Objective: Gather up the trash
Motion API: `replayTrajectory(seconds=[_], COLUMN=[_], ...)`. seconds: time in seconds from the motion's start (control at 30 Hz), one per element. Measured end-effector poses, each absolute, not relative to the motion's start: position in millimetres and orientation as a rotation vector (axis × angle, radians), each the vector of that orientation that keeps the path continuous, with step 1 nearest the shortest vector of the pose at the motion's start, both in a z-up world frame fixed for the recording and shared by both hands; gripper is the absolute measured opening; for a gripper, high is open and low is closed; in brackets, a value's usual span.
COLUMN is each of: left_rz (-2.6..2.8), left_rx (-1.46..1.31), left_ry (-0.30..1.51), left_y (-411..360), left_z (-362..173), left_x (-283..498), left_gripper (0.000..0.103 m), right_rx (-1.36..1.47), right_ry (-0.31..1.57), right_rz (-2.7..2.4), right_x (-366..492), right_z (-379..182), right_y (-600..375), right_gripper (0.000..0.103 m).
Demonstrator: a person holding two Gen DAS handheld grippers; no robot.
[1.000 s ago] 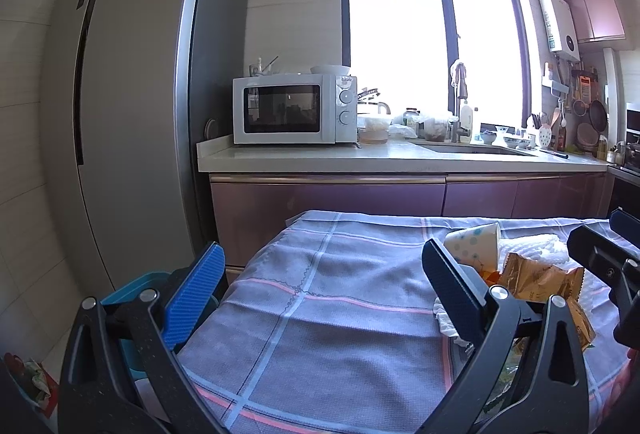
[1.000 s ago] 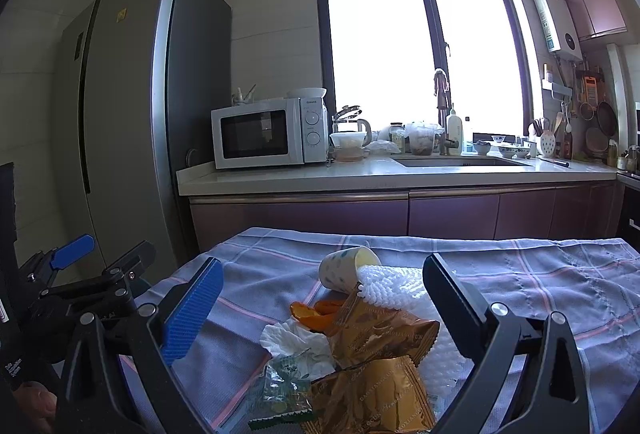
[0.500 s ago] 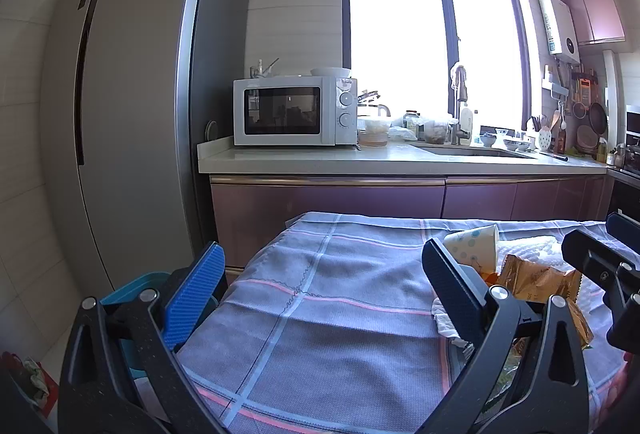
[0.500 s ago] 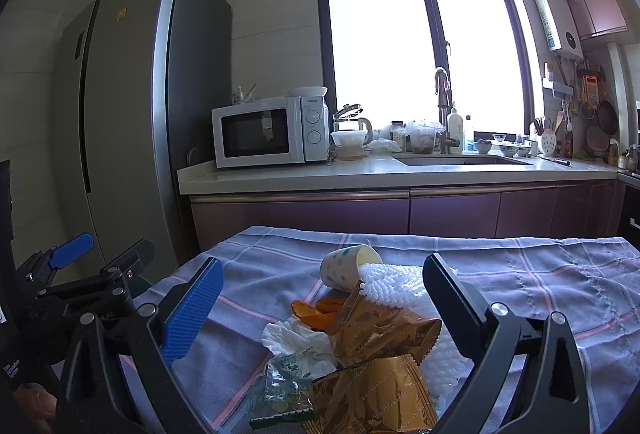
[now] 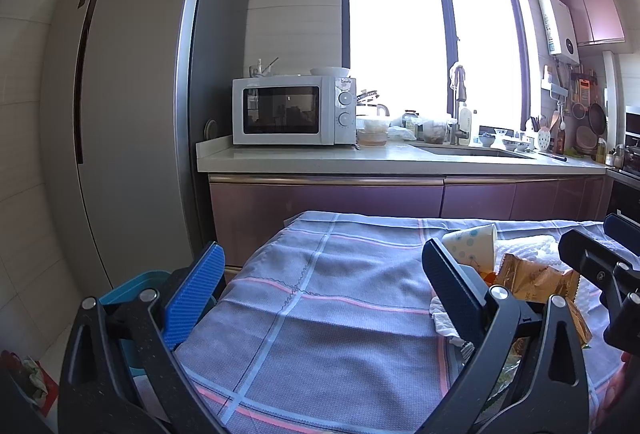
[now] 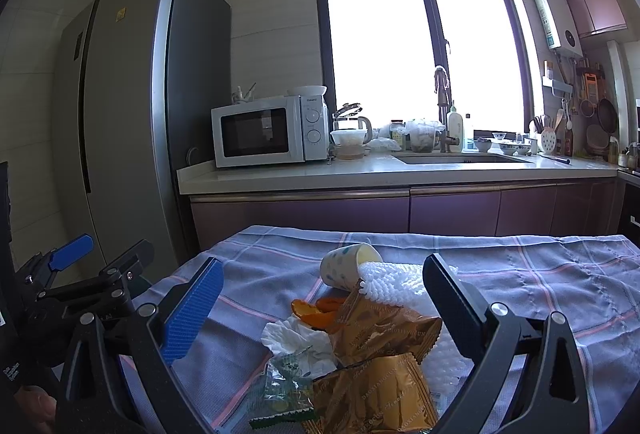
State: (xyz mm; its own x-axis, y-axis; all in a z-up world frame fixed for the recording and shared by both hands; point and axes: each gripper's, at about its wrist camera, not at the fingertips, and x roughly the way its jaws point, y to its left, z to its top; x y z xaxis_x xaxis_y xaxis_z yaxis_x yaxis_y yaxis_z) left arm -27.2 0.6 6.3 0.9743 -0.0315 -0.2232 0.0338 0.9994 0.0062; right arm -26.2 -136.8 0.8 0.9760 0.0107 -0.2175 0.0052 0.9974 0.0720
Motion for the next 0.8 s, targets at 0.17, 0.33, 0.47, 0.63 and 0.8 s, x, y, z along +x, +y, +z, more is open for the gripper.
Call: replayTrajectory(seconds=[0.17, 0.33, 0.47, 0.63, 0.8], left_rz=[-0.038, -0.038, -0.039, -0.038, -0.041], left_rx=[0.008, 0.010, 0.009, 0.009, 0.009], left_ry=[0.225, 0.224, 0.225, 0.225, 0.225], left_y=[0.4, -0.6, -0.9, -1.6, -1.7], left_z=[5.5, 4.8, 4.3, 3.9, 3.8], left_x=[-27.0, -27.8, -27.5, -27.4, -27.6], left_gripper=[0.097, 0.097, 0.097, 0.097, 0.097], right_rx=[0.074, 0.075, 0.076, 0.078, 0.079], right_ry=[0.219, 0.221, 0.221, 0.222, 0.222], right_rz=[0.001, 0.003, 0.003, 0.005, 0.004], right_x=[-25.9, -25.5, -25.7, -25.0, -25.1], right_z=[0.9, 0.3, 0.0, -0.4, -0.5], right_y=[-137.1, -137.0, -137.6, -137.3, -137.7], right_gripper=[0.096, 0.096, 0.096, 0.096, 0.096])
